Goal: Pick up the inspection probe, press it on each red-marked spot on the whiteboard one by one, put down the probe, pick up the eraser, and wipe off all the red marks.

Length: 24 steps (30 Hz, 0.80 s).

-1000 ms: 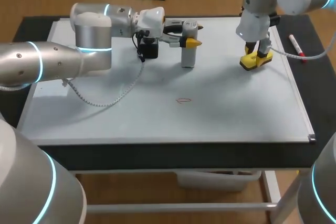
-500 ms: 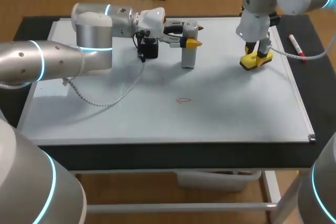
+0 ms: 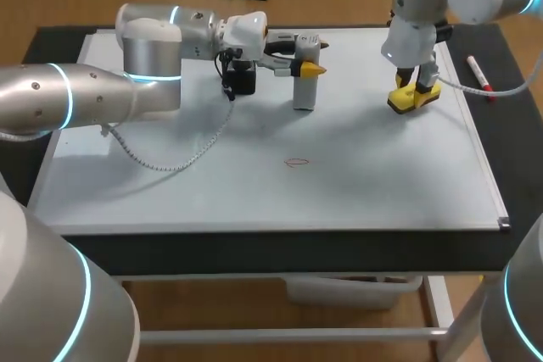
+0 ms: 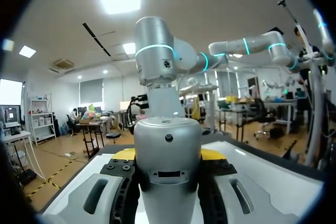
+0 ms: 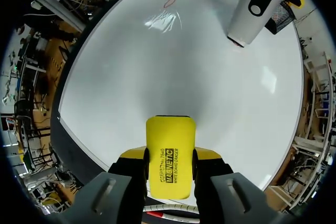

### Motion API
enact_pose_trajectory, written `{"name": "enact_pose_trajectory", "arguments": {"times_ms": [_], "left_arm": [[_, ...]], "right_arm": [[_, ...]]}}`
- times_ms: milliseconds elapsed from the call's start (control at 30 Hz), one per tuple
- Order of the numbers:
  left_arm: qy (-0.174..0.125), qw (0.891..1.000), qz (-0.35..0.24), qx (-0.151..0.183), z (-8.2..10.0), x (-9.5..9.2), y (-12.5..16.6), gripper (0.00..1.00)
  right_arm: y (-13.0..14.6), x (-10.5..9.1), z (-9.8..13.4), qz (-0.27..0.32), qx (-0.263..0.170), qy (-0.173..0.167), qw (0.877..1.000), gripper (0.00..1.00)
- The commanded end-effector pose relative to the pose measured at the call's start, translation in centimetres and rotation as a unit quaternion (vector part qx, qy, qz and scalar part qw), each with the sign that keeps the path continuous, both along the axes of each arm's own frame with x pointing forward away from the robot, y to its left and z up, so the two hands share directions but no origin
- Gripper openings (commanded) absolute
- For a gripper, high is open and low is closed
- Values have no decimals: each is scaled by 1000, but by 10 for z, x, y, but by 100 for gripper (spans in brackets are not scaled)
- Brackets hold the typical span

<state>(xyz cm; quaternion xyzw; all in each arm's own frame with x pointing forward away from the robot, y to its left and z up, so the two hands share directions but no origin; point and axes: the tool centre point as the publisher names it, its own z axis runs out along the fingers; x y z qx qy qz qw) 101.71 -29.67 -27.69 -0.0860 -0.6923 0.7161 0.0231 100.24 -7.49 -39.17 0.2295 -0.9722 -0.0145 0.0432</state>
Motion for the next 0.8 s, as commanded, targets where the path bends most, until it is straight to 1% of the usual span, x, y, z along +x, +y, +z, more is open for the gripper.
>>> {"name": "enact_pose_trajectory", "arguments": {"times_ms": [33,433,667,800], "left_arm": [[0,1000,-3,1,-2,2,0,0],[-2,1000,-5,4,-1,0,0,0],[-7,1000,-2,2,10,-2,2,0],[-6,1000,-4,-3,19,-8,5,0]], "right_arm": [[0,1,1,1,-2,1,1000,0],[0,1,1,1,-2,1,1000,0],[0,1,1,1,-2,1,1000,0],[0,1,1,1,-2,1,1000,0]]}}
